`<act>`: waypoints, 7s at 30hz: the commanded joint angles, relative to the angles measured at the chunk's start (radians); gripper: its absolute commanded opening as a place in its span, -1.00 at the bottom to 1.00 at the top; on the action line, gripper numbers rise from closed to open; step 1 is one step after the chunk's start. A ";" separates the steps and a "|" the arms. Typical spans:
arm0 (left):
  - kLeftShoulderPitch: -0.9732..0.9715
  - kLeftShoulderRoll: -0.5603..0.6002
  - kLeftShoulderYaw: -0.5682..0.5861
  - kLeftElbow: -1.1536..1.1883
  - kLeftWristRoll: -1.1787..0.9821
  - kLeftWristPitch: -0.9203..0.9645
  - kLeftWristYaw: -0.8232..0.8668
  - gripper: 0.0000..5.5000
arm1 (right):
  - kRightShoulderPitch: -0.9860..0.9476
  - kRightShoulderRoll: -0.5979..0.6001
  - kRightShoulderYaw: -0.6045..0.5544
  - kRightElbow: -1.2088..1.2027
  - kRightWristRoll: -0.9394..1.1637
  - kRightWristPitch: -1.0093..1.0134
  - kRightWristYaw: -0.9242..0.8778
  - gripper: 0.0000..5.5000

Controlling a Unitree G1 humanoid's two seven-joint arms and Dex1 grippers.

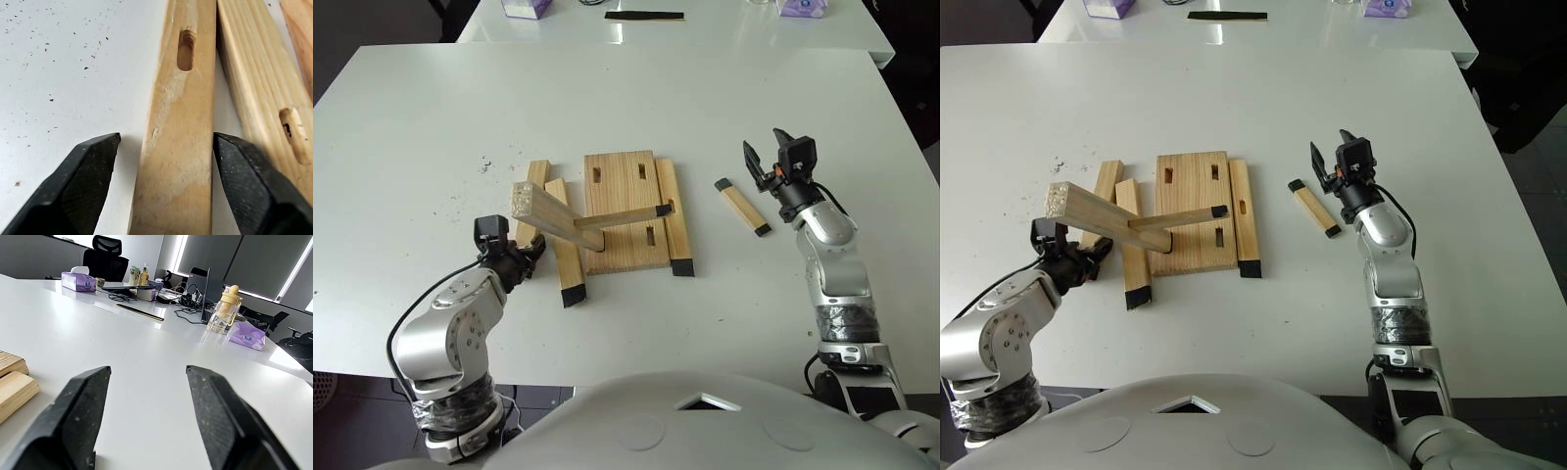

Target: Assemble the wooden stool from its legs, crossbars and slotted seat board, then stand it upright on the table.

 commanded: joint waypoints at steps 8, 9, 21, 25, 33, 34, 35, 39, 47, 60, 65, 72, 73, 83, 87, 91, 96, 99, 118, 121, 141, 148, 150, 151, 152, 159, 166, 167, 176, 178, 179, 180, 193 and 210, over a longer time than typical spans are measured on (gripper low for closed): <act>0.137 0.045 -0.110 0.009 0.037 -0.066 -0.046 -0.08 | -0.043 0.015 0.012 0.041 -0.003 -0.010 -0.004 0.03; 0.154 0.040 -0.109 -0.004 0.037 -0.069 -0.044 -0.16 | -0.051 0.018 0.006 0.042 0.004 -0.003 -0.007 0.03; -0.042 0.036 0.045 0.076 0.049 -0.215 0.014 -0.27 | -0.203 0.013 -0.075 0.009 0.103 0.204 -0.038 0.03; -0.329 0.090 0.180 0.204 -0.051 -0.301 -0.029 -0.27 | -0.325 -0.021 -0.059 0.067 0.093 0.195 0.001 0.03; -0.864 0.256 0.167 0.496 -0.399 -0.431 -0.523 -0.27 | -0.754 -0.010 -0.077 0.175 0.375 0.298 0.350 0.03; -0.886 0.268 0.135 0.497 -0.421 -0.438 -0.593 -0.27 | -0.773 -0.022 -0.084 0.143 0.451 0.375 0.410 0.03; -0.902 0.276 0.109 0.497 -0.447 -0.442 -0.664 -0.27 | -0.785 -0.036 -0.092 0.109 0.528 0.448 0.464 0.03; -0.912 0.310 0.042 0.452 -0.582 -0.394 -0.854 -0.27 | -0.825 -0.072 -0.158 0.032 0.785 0.700 0.540 0.03; -0.891 0.380 -0.035 0.409 -0.700 -0.353 -0.980 -0.27 | -0.862 -0.101 -0.216 -0.034 1.036 0.911 0.560 0.03; -0.878 0.425 -0.094 0.446 -0.694 -0.381 -1.031 -0.27 | -0.866 -0.114 -0.186 -0.090 1.048 0.869 0.658 0.44; -0.850 0.446 -0.123 0.452 -0.662 -0.415 -1.078 -0.27 | -0.888 -0.109 -0.178 -0.107 1.076 0.890 0.630 0.46; -0.823 0.459 -0.147 0.446 -0.631 -0.448 -1.114 -0.27 | -0.898 -0.104 -0.148 -0.114 1.073 0.888 0.641 0.46; -0.820 0.460 -0.148 0.444 -0.631 -0.449 -1.115 -0.27 | -0.899 -0.104 -0.146 -0.113 1.071 0.887 0.643 0.46; -0.796 0.473 -0.163 0.426 -0.628 -0.467 -1.125 -0.27 | -0.892 -0.108 -0.120 -0.116 1.038 0.860 0.642 -0.08; -0.793 0.474 -0.162 0.429 -0.625 -0.470 -1.123 -0.27 | -0.887 -0.112 -0.112 -0.112 1.020 0.847 0.649 -0.26; -0.802 0.467 -0.167 0.441 -0.607 -0.484 -1.108 -0.27 | -0.873 -0.122 -0.109 -0.127 1.012 0.838 0.668 -0.26; -0.803 0.468 -0.177 0.461 -0.585 -0.505 -1.105 0.02 | -0.850 -0.144 -0.106 -0.152 1.006 0.832 0.691 -0.26; -0.802 0.470 -0.175 0.472 -0.576 -0.511 -1.102 0.17 | -0.834 -0.158 -0.095 -0.163 0.986 0.819 0.703 -0.26; -0.628 0.308 0.072 0.788 -0.304 -0.834 -0.594 0.40 | -0.483 -0.238 0.032 -0.093 0.529 0.385 0.774 -0.27; -0.595 0.145 0.112 0.691 -0.325 -0.800 -0.316 0.40 | -0.377 -0.233 0.031 -0.102 0.507 0.374 0.750 -0.27; -0.522 -0.028 0.114 0.535 -0.405 -0.754 -0.047 0.40 | -0.072 -0.167 0.111 -0.305 0.586 0.394 0.742 -0.27; -0.478 -0.037 0.110 0.512 -0.409 -0.773 -0.053 0.40 | -0.090 -0.215 0.139 -0.289 0.568 0.384 0.799 -0.27; -0.468 -0.041 0.110 0.509 -0.408 -0.781 -0.051 0.40 | -0.115 -0.234 0.134 -0.269 0.568 0.383 0.817 -0.27; -0.462 -0.044 0.109 0.507 -0.408 -0.786 -0.051 0.40 | -0.126 -0.246 0.131 -0.260 0.568 0.384 0.829 -0.27; -0.457 -0.047 0.107 0.506 -0.409 -0.792 -0.051 0.40 | -0.136 -0.257 0.127 -0.252 0.571 0.388 0.840 -0.27; -0.435 -0.050 0.090 0.491 -0.410 -0.812 -0.066 0.40 | -0.179 -0.280 0.172 -0.155 0.488 0.318 0.878 -0.27; -0.416 -0.035 0.087 0.458 -0.431 -0.804 -0.109 0.40 | -0.239 -0.299 0.195 -0.105 0.481 0.287 0.945 -0.27; -0.413 -0.033 0.083 0.455 -0.431 -0.805 -0.118 0.40 | -0.249 -0.302 0.196 -0.095 0.489 0.290 0.961 -0.27; -0.374 -0.024 0.061 0.405 -0.447 -0.812 -0.189 0.40 | -0.287 -0.323 0.224 -0.015 0.490 0.274 1.094 -0.27; -0.370 -0.020 0.059 0.403 -0.449 -0.815 -0.197 0.40 | -0.293 -0.314 0.222 -0.004 0.494 0.260 1.107 -0.27; -0.369 -0.018 0.058 0.402 -0.450 -0.816 -0.201 0.40 | -0.292 -0.310 0.220 0.001 0.493 0.250 1.110 -0.27; -0.369 -0.016 0.058 0.403 -0.452 -0.817 -0.207 0.40 | -0.290 -0.307 0.220 0.017 0.486 0.233 1.115 -0.27; -0.359 0.004 0.046 0.377 -0.517 -0.785 -0.246 0.40 | -0.236 -0.262 0.178 0.044 0.489 0.219 1.058 -0.27; -0.479 0.057 0.067 0.223 -0.680 -0.775 -0.170 0.40 | -0.298 -0.274 0.259 0.086 0.388 0.182 1.048 -0.27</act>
